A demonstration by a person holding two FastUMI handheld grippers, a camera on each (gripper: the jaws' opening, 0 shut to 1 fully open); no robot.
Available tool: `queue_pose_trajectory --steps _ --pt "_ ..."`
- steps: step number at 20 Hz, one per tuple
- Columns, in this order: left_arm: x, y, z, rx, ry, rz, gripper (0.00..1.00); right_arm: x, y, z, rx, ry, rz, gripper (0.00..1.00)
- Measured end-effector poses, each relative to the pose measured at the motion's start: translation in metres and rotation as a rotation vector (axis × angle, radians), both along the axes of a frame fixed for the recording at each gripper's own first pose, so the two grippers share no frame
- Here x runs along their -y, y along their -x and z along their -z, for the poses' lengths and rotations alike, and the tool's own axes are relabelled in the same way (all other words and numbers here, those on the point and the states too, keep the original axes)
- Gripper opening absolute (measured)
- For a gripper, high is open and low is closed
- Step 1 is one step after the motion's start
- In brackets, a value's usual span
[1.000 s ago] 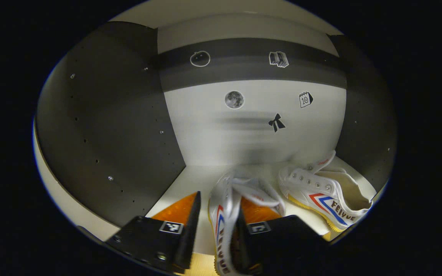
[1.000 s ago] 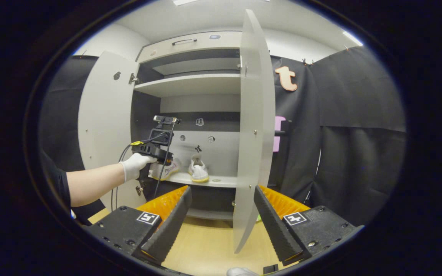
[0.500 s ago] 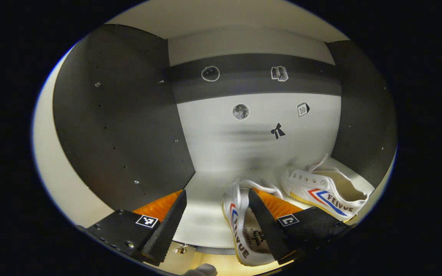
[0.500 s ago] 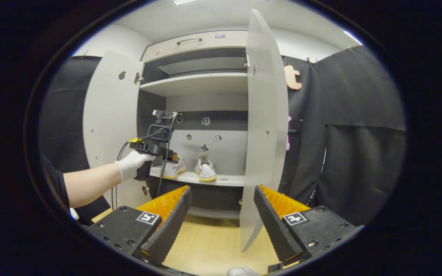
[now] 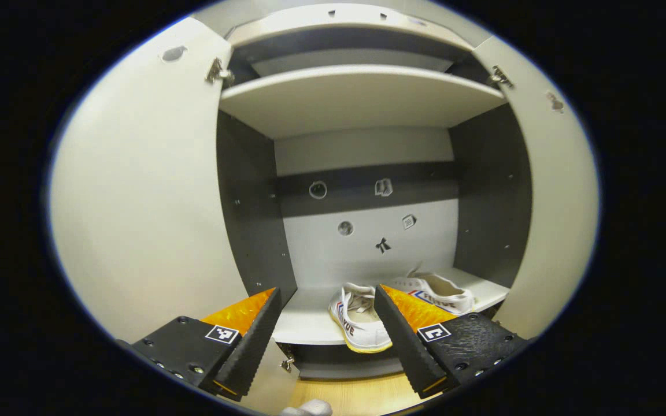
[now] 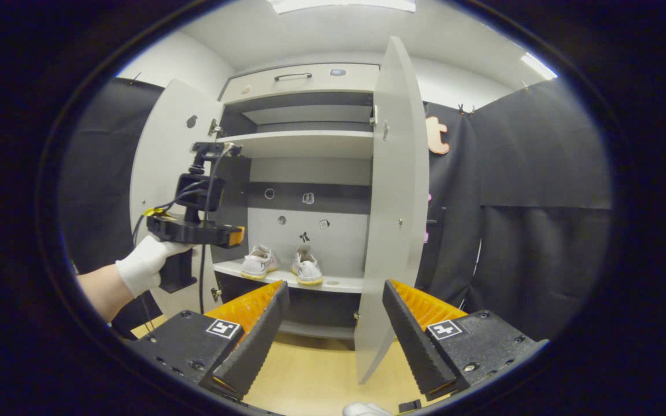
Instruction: Grab one shoe with the right hand and put it into the shoe cabinet, grab the other shoe with the left hand and put it into the shoe cabinet; then close the right door with the right hand and the left door with the left hand.
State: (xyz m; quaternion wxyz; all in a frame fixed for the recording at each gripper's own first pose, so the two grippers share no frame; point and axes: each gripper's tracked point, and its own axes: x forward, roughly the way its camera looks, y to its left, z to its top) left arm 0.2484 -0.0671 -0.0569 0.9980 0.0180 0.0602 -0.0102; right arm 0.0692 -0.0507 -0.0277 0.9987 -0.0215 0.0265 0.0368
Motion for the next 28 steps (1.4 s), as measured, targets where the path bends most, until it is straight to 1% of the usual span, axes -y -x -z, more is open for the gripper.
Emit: queue_pose_trajectory --steps 3,5,9,14,18,20,23,25,28 --pt "-0.002 0.057 -0.026 0.089 0.032 0.014 0.96 0.000 0.008 -0.003 0.009 -0.003 0.016 1.00" --pt "-0.013 0.094 -0.036 0.108 0.064 0.017 0.96 0.000 0.015 -0.003 0.010 -0.011 0.026 1.00" --pt "-0.041 0.153 -0.022 0.096 0.065 -0.013 0.96 0.008 0.026 -0.003 0.016 -0.011 0.066 1.00" --pt "-0.073 0.206 0.005 0.038 0.087 -0.081 0.96 0.041 0.031 0.004 -0.002 -0.028 0.152 1.00" --pt "-0.081 0.223 0.009 0.024 0.088 -0.105 0.96 0.090 0.021 0.008 -0.017 -0.047 0.248 1.00" --pt "-0.084 0.228 0.006 0.035 0.070 -0.119 0.96 0.114 0.010 0.010 -0.022 -0.054 0.284 1.00" --pt "-0.081 0.234 0.005 0.030 0.073 -0.125 0.96 0.148 -0.010 0.014 -0.051 -0.084 0.325 1.00" --pt "-0.079 0.237 0.003 0.027 0.068 -0.130 0.96 0.164 -0.026 0.013 -0.057 -0.108 0.341 1.00" --pt "-0.076 0.239 -0.001 0.040 0.048 -0.138 0.96 0.172 -0.049 0.008 -0.059 -0.103 0.330 1.00"
